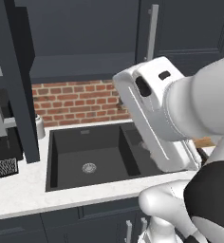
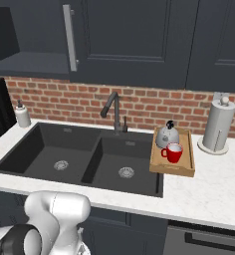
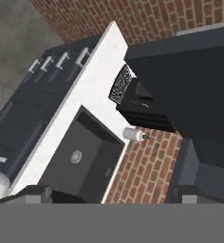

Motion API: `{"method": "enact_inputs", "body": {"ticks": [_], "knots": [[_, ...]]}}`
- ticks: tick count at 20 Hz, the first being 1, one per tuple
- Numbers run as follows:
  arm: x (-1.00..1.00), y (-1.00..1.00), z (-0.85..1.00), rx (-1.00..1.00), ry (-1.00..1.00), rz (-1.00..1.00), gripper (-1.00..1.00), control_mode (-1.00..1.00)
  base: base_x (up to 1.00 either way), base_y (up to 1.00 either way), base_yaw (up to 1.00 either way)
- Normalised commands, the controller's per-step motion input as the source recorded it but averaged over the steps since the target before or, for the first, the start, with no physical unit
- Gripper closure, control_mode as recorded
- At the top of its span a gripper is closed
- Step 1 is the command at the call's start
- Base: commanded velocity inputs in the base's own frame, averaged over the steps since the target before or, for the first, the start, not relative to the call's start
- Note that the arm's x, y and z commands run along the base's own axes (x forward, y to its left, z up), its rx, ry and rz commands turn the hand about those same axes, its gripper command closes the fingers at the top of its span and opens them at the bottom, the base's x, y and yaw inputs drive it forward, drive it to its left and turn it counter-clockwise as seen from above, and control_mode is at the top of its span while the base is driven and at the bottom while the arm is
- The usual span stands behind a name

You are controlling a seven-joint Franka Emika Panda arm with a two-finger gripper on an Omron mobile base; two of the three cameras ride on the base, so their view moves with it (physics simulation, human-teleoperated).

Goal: Pick the kettle from the counter and place it on the tray. Then pick the mug from the cabinet and place it on the tray. Then close the cabinet doors.

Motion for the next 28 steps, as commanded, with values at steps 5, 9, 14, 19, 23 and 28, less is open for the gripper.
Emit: {"method": "enact_inputs", "body": {"ticks": [5,9,14,19,23,28], "knots": [[0.04,0.41,-0.41,0.27,-0.27,0.00,-1.00,-1.00,0.00,0.00,0.00],[0.05,0.17,-0.23,0.17,-0.08,0.00,-1.00,-1.00,0.00,0.00,0.00],[-0.03,0.35,-0.03,0.05,0.02,0.00,-1.00,-1.00,0.00,0.00,0.00],[-0.29,0.38,0.03,0.00,0.00,0.00,-1.00,-1.00,0.00,0.00,0.00],[-0.34,0.37,0.08,0.00,0.00,0.00,-1.00,-1.00,0.00,0.00,0.00],[-0.26,0.42,0.13,0.00,0.00,0.00,-1.00,-1.00,0.00,0.00,0.00]]}}
